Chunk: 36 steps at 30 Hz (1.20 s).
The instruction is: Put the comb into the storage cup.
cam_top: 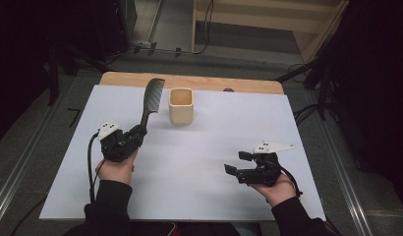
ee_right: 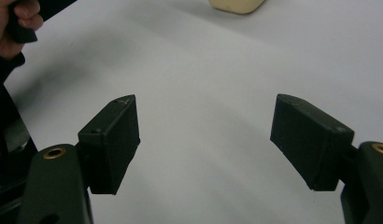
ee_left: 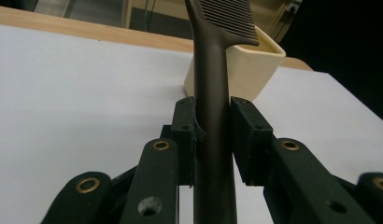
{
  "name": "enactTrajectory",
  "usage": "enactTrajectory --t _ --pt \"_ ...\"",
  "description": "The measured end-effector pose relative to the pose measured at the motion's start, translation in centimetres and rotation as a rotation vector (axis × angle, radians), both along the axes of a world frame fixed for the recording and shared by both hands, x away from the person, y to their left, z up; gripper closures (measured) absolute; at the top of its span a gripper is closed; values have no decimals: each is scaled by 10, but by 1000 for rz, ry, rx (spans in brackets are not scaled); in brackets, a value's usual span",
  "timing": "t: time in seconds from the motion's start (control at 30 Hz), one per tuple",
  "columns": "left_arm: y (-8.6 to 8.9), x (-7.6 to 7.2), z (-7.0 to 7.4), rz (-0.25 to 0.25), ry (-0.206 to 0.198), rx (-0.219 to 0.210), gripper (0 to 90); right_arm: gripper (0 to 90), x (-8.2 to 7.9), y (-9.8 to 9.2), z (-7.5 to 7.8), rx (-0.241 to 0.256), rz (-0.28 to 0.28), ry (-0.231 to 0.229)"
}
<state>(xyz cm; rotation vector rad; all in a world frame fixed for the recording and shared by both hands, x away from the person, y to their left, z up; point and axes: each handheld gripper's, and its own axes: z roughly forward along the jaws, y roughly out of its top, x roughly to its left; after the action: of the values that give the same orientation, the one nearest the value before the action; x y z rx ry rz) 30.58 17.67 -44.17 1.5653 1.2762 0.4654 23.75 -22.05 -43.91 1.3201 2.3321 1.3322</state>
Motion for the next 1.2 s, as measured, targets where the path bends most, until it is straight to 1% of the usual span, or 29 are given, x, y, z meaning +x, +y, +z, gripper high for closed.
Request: enactTrajectory --t 0.07,0.13,0.2,0.23,0.37,0.4,0.67,0.73,0.93,1.03,1.07,1.1,1.13,1.17,1.2 --pt "-1 0 -1 0 -4 0 730 220 1 2 2 10 -3 2" --pt "0 -1 -1 5 -6 -11 730 220 2 6 5 9 -9 -5" --pt "1 -2 -2 13 -15 -29 730 220 4 9 6 20 -11 -5" --pt "1 -3 -2 15 -20 -34 730 220 5 12 7 22 -14 -10" --pt "4 -6 -2 23 -33 -48 729 220 9 22 10 36 -19 -2" --pt "4 -6 -2 20 -35 -56 730 221 11 24 11 40 -17 -10" --pt "-1 -9 -5 18 -50 -43 730 221 18 43 20 52 -32 -27" --pt "-2 -10 -6 21 -54 -40 729 221 20 46 21 46 -32 -30" --pt "-5 -11 -8 32 -76 -20 730 224 26 54 25 66 -41 -30" --pt "-6 -12 -9 37 -97 -21 729 224 29 58 27 68 -48 -33" --pt "-7 -11 -10 33 -101 -30 729 224 31 60 28 68 -52 -33" --pt "-7 -11 -11 26 -109 -29 729 224 32 61 29 66 -56 -37" --pt "-8 -10 -12 29 -117 -24 729 224 33 64 29 58 -66 -44" --pt "-8 -9 -13 31 -117 -27 730 224 36 66 29 46 -71 -45" --pt "-9 -8 -13 33 -114 -31 729 224 38 68 29 46 -75 -44"
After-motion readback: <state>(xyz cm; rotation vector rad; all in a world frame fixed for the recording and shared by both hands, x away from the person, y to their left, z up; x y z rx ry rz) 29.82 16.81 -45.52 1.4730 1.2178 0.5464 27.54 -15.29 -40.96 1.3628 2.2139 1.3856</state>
